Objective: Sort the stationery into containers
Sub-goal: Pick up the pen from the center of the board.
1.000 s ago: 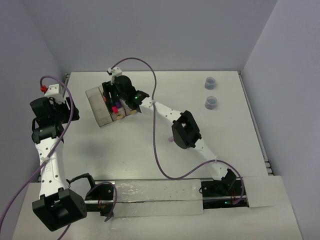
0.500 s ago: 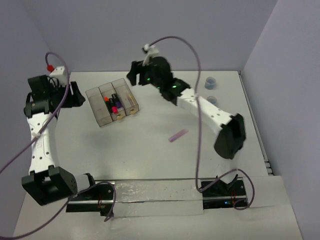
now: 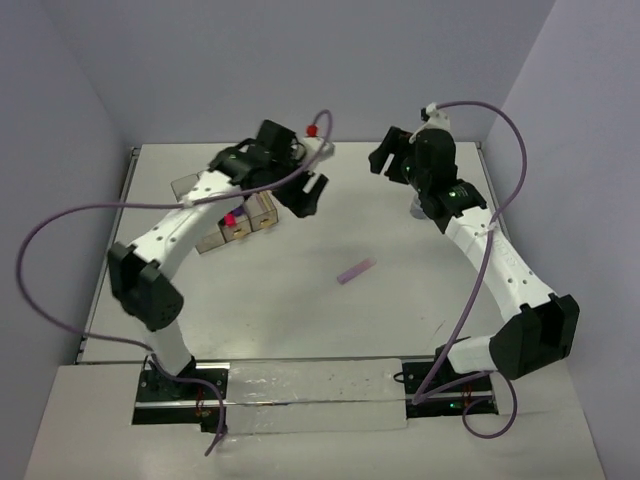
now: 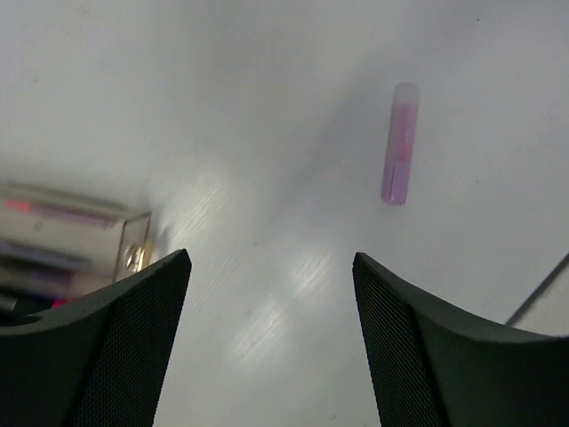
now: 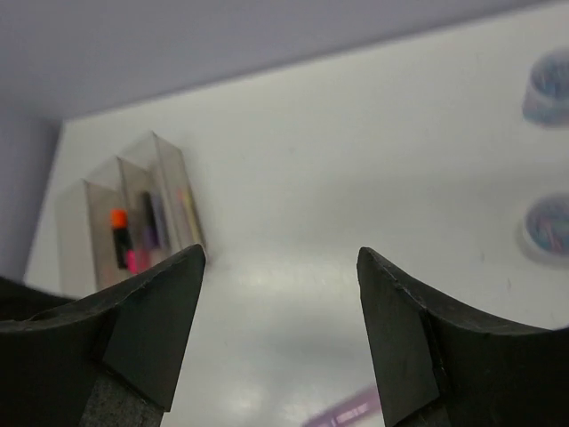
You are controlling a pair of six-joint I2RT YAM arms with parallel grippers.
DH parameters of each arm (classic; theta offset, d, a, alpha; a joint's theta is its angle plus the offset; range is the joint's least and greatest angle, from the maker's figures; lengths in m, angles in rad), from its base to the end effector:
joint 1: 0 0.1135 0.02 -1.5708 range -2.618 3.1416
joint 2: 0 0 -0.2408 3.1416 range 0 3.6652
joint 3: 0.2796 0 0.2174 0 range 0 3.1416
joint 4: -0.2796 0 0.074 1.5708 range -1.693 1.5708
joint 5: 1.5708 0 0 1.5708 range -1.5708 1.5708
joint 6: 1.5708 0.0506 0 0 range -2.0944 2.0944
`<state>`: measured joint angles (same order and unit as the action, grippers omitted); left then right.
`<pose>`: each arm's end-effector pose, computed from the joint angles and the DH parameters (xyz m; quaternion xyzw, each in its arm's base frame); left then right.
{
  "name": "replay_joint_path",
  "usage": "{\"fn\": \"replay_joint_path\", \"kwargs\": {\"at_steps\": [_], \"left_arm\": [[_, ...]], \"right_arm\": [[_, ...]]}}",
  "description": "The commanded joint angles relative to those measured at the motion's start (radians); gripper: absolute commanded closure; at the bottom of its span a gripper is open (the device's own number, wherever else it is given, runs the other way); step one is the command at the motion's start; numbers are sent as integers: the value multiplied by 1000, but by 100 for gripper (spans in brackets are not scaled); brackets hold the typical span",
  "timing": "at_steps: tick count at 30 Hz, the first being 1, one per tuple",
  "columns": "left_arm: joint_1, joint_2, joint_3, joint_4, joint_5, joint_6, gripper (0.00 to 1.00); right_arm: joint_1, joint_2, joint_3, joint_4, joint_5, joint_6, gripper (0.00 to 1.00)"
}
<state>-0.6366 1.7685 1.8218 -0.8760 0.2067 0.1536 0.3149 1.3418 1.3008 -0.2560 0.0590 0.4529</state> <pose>0.2807 -0.2204 0.3301 0.3912 0.8400 -0.1802 0.3299 0.2820 0.0887 0.3630 0.0729 0.8005 0.2007 0.5601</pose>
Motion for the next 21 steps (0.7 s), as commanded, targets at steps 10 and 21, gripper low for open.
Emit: {"fn": "replay_joint_path", "kwargs": {"at_steps": [10,21], "left_arm": [[-231,370,96,133,38,-65,7],[-331,485,-41,207,-167,-77,8]], "right_arm": [[-225,-138,-75,-147,-33,15,21],[-307,-134,-60,-187,-53,-78,20]]}}
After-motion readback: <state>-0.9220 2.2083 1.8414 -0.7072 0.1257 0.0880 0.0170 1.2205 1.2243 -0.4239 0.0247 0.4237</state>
